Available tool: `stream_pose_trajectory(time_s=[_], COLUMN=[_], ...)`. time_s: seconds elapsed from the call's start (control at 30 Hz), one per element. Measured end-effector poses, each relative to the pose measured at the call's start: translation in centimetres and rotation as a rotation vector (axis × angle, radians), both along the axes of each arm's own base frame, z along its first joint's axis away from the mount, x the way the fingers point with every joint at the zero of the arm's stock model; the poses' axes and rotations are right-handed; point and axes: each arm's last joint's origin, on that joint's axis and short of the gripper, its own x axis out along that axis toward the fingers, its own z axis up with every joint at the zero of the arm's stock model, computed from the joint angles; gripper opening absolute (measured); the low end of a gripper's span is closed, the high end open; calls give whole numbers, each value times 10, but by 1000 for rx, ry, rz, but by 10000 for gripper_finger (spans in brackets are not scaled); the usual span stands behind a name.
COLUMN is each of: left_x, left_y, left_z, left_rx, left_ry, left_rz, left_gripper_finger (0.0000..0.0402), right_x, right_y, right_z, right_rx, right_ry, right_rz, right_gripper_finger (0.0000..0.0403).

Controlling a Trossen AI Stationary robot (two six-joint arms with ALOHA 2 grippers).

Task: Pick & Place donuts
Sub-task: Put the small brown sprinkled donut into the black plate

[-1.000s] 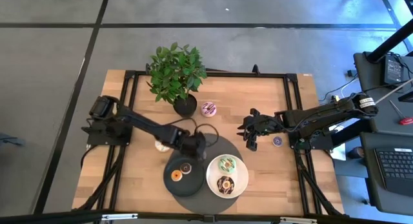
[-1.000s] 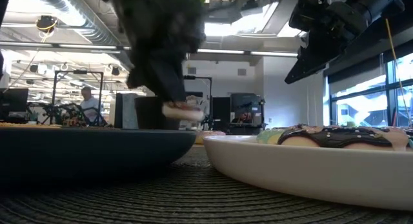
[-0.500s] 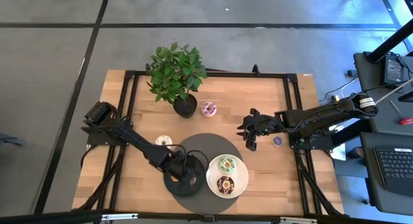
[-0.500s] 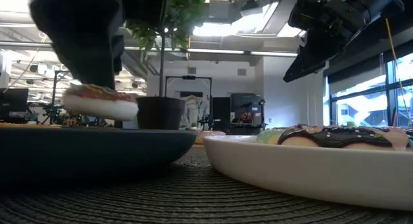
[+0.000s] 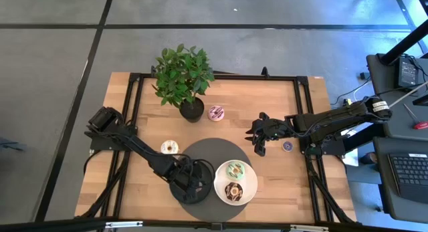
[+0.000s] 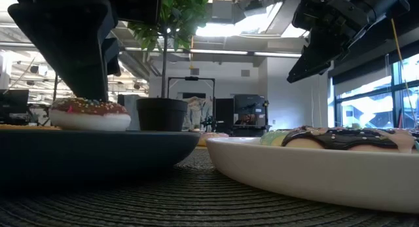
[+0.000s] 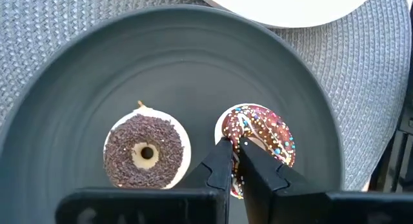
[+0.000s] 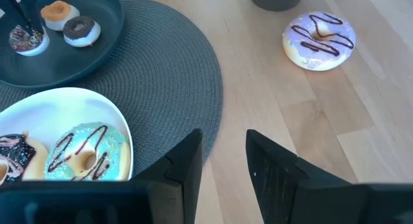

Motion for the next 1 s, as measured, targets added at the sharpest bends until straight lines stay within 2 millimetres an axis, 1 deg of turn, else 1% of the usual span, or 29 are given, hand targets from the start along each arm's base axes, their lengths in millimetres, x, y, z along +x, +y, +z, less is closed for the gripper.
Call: stream_pose_trajectory(time_s=[0.23, 0.77, 1.0], left_x=[0, -1, -5], left_y=[-2, -1, 1], left_z=[-9, -10, -12], left_rx=[17, 40, 66], left_ry=[33, 44, 89], left_rz=[-9, -38, -39], left_gripper_finger=[18, 18, 18], right_x=[0, 0, 0], right_y=[0, 0, 0], right_z=[0, 0, 0], right_rx=[-7, -16, -16], right_ry=[1, -2, -2], right_rz=[6, 15, 15], right_gripper_finger=[122, 122, 122])
